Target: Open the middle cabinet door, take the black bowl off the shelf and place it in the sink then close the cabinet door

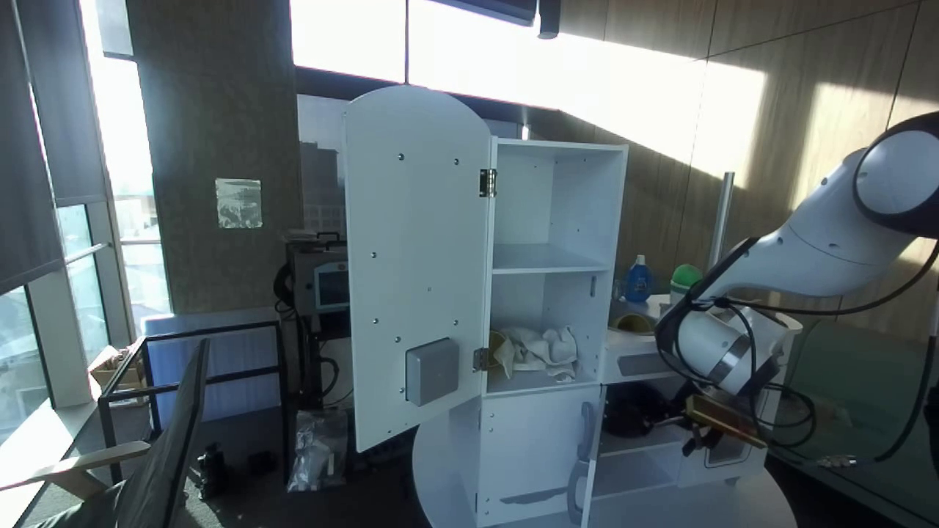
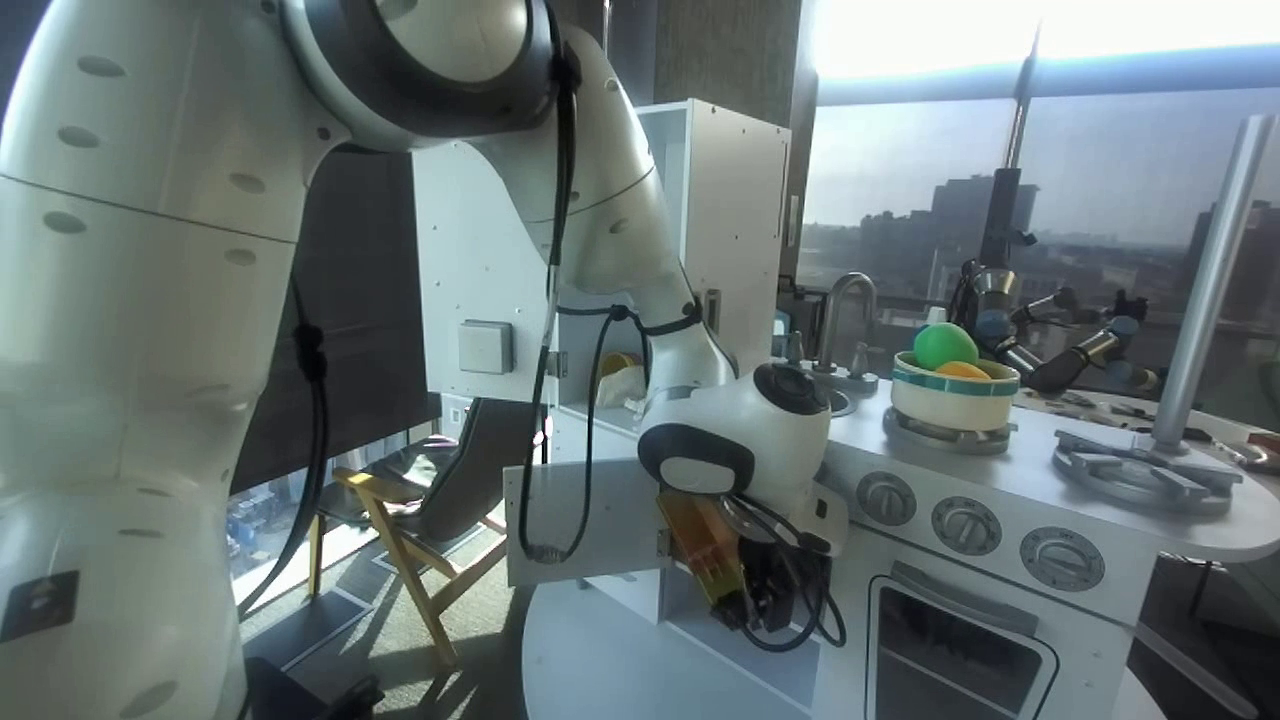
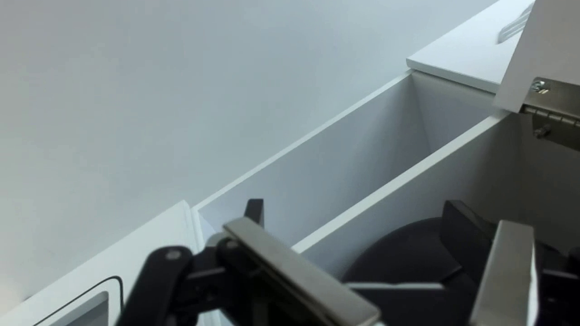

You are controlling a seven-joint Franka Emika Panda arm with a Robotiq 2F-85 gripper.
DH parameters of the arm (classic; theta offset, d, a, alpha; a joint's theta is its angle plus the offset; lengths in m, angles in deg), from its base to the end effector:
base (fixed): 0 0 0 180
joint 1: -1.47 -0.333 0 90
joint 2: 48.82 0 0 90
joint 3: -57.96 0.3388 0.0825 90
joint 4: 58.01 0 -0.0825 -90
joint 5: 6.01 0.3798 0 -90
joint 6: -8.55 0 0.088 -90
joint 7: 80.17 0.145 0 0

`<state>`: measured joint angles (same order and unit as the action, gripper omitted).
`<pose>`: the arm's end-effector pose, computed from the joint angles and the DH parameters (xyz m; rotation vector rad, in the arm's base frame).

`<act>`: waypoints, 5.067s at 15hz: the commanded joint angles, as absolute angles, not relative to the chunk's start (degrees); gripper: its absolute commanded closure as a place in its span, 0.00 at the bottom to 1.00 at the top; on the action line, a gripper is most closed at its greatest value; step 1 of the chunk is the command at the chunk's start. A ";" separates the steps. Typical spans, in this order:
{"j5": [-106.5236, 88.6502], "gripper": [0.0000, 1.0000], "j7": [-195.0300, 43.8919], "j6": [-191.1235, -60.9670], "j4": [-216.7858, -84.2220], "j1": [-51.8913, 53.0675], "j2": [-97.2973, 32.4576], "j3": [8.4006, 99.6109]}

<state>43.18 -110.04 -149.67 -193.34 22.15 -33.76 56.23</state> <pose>0.4777 -0.2203 0.2131 -2.7022 0.9132 -0.3920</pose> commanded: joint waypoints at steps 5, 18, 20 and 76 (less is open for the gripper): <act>46.37 0.00 -109.43 -143.61 -191.62 24.06 -34.26 56.12; 55.82 0.00 -108.35 -141.15 -189.41 20.09 -36.47 52.05; 56.71 0.00 -108.61 -142.52 -189.21 19.40 -35.51 51.63; -3.41 0.96 -74.90 -127.38 -199.33 16.10 -48.66 41.45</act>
